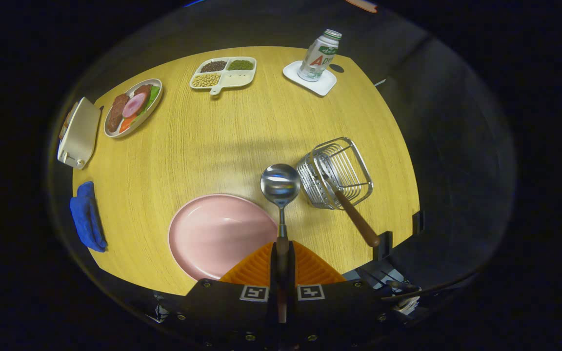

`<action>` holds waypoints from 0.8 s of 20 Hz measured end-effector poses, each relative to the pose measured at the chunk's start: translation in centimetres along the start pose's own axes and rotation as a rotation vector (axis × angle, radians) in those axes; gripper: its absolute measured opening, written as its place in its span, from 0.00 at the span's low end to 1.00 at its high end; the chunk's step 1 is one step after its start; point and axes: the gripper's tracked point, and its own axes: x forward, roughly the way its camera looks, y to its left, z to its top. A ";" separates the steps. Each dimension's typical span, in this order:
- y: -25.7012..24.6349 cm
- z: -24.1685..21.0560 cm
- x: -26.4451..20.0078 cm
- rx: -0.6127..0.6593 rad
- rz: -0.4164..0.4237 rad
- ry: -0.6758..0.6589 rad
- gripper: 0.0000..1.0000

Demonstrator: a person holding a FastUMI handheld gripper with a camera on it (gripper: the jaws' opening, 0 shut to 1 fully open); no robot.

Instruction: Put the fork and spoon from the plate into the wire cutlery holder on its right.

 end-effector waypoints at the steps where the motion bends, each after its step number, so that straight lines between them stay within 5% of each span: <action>1: -0.7 0.3 -0.3 0.015 -0.009 -0.005 0.07; 16: -6.4 2.1 1.1 0.109 0.004 0.066 0.07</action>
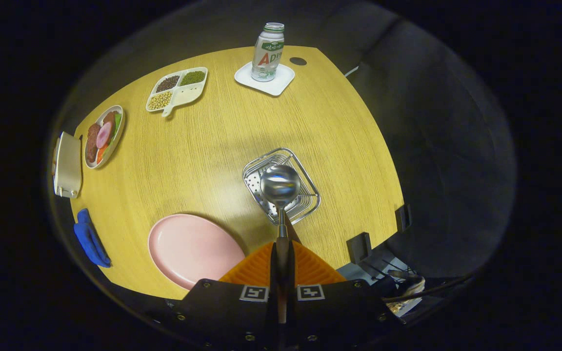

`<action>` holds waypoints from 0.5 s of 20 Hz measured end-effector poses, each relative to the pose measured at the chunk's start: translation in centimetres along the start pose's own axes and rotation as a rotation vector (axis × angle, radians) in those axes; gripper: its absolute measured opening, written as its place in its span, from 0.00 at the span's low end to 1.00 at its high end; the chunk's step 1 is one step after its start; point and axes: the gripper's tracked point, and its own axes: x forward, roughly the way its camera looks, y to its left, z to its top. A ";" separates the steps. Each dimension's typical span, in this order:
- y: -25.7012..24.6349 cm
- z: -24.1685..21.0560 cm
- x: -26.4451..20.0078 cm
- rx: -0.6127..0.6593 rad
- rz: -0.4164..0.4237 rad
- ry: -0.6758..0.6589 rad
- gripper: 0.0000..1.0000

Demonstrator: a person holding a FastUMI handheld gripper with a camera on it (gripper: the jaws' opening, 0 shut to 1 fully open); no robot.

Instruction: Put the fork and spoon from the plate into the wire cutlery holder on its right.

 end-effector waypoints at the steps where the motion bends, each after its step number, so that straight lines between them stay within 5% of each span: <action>1: -0.1 0.0 0.1 0.004 0.007 0.005 0.07; 10: 0.6 0.2 -0.3 0.075 0.133 0.013 0.12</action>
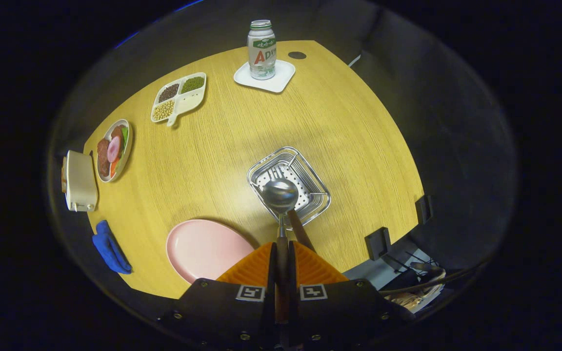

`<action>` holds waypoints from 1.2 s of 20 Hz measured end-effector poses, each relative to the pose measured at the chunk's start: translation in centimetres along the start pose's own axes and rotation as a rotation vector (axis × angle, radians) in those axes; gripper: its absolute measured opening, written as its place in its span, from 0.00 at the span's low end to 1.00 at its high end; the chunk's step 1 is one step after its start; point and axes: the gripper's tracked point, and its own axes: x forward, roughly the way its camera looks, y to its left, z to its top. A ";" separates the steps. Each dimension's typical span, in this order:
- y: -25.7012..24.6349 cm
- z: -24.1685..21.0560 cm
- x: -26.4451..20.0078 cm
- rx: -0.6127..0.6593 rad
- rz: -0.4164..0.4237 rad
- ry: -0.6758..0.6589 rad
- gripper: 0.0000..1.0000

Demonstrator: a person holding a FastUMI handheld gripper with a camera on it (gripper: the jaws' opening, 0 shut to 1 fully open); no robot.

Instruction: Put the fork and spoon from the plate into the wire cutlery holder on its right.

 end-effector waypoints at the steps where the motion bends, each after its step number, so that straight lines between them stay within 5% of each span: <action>1: -0.2 -0.1 -0.1 -0.002 -0.008 -0.005 0.17; 3: -0.5 0.0 -0.4 -0.010 -0.017 -0.011 0.44; 24: -0.1 -0.2 -1.5 -0.054 -0.010 -0.056 0.44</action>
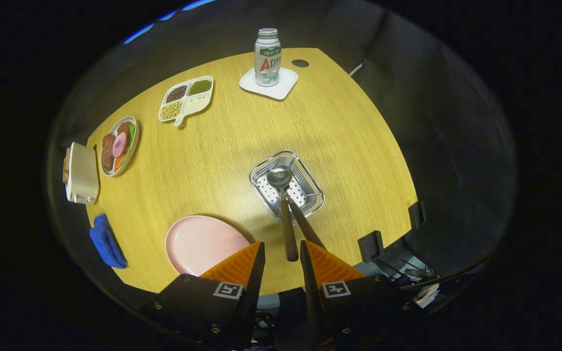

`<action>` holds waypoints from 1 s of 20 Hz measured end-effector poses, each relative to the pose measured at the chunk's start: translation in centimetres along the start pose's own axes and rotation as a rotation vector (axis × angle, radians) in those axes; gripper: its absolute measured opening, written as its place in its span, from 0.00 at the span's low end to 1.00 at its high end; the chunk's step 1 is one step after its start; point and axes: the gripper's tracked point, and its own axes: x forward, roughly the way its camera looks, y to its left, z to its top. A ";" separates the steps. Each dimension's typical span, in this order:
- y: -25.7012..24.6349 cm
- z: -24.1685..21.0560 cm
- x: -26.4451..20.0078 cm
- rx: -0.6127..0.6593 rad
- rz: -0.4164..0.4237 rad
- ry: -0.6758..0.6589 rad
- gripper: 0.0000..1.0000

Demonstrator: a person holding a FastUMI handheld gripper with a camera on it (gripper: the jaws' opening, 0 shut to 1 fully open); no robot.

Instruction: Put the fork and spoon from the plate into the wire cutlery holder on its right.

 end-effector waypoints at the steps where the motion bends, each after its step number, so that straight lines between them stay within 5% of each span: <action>1: 0.0 0.2 0.0 -0.004 0.002 -0.017 0.45; 10: 0.3 4.0 -2.4 -0.049 -0.010 -0.304 0.45; 20: 0.3 11.3 -14.8 -0.054 -0.066 -0.944 0.44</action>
